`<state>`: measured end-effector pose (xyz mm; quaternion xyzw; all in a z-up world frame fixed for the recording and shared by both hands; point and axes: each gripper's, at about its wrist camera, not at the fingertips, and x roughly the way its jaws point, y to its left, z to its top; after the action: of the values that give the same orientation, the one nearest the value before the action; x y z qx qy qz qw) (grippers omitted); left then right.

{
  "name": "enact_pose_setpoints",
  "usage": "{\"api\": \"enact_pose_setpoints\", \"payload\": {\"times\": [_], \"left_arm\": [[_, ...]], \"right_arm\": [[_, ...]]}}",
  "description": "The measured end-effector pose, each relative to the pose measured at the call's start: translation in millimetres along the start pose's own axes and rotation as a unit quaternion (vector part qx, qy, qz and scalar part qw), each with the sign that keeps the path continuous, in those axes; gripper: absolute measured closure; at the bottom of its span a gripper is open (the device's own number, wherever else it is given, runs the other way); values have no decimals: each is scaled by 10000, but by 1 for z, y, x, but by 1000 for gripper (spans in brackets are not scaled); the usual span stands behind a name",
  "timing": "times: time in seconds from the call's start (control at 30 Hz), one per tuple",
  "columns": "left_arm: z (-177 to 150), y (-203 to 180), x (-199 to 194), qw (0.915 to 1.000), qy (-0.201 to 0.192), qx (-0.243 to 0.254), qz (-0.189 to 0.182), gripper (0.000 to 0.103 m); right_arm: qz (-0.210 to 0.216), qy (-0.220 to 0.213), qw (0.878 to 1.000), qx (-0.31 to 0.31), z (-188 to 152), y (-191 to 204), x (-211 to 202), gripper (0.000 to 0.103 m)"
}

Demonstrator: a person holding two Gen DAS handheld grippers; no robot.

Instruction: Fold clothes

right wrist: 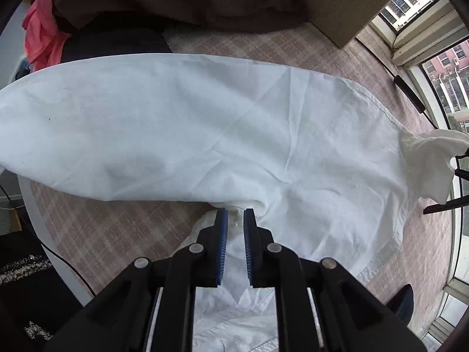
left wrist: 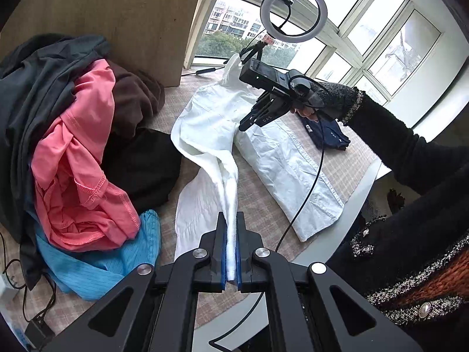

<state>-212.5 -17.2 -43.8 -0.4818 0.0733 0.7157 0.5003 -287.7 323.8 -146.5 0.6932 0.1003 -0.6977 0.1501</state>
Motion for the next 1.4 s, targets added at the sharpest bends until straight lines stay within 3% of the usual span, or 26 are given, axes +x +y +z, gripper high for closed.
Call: {"api": "enact_pose_setpoints", "payload": {"times": [0.1,0.2,0.3,0.43,0.57,0.67,0.77,0.87,0.93,1.07,1.1,1.17,1.23,1.4], "left_arm": [[12,-29,-1,9997,-155,165,33,100],[28,-66,2,9991,-249,308,143,100],[46,-115,17,9971,-237,692,230,100],[70,-186,53,9915,-68,1285,202,100],[82,-260,119,9793,460,1971,46,100],[73,-301,175,9657,965,2398,-235,100],[55,-319,233,9535,1556,2558,-343,100],[31,-317,282,9418,2081,2631,-214,99],[17,-308,303,9402,2330,2483,-67,97],[8,-287,288,9598,2214,1721,95,90],[7,-283,274,9656,2085,1553,86,88],[7,-266,239,9782,1747,1117,79,72],[12,-245,207,9877,1439,586,155,71],[29,-185,172,9933,969,-200,594,71]], "right_arm": [[34,0,9996,263,0,-8,28,92],[388,-439,9976,369,-15,-14,13,90],[1104,-1029,9865,640,-54,-35,-26,90],[1519,-1620,9680,1169,-124,-76,-72,86],[1898,-1856,9518,1539,-191,-105,-92,81],[2253,-2075,9389,1568,-233,-122,-55,77],[2147,-2414,9325,1615,-277,-125,-51,58],[2061,-2468,9320,1674,-282,-132,-37,58],[1982,-2454,9335,1704,-279,-136,-27,58],[2121,-2315,9372,1517,-237,-136,-4,58],[2110,-2275,9396,1448,-225,-134,0,58],[2010,-2254,9443,1308,-204,-133,3,58],[1902,-2238,9487,1168,-183,-131,6,57],[1632,-2193,9585,815,-132,-127,13,58]]}}
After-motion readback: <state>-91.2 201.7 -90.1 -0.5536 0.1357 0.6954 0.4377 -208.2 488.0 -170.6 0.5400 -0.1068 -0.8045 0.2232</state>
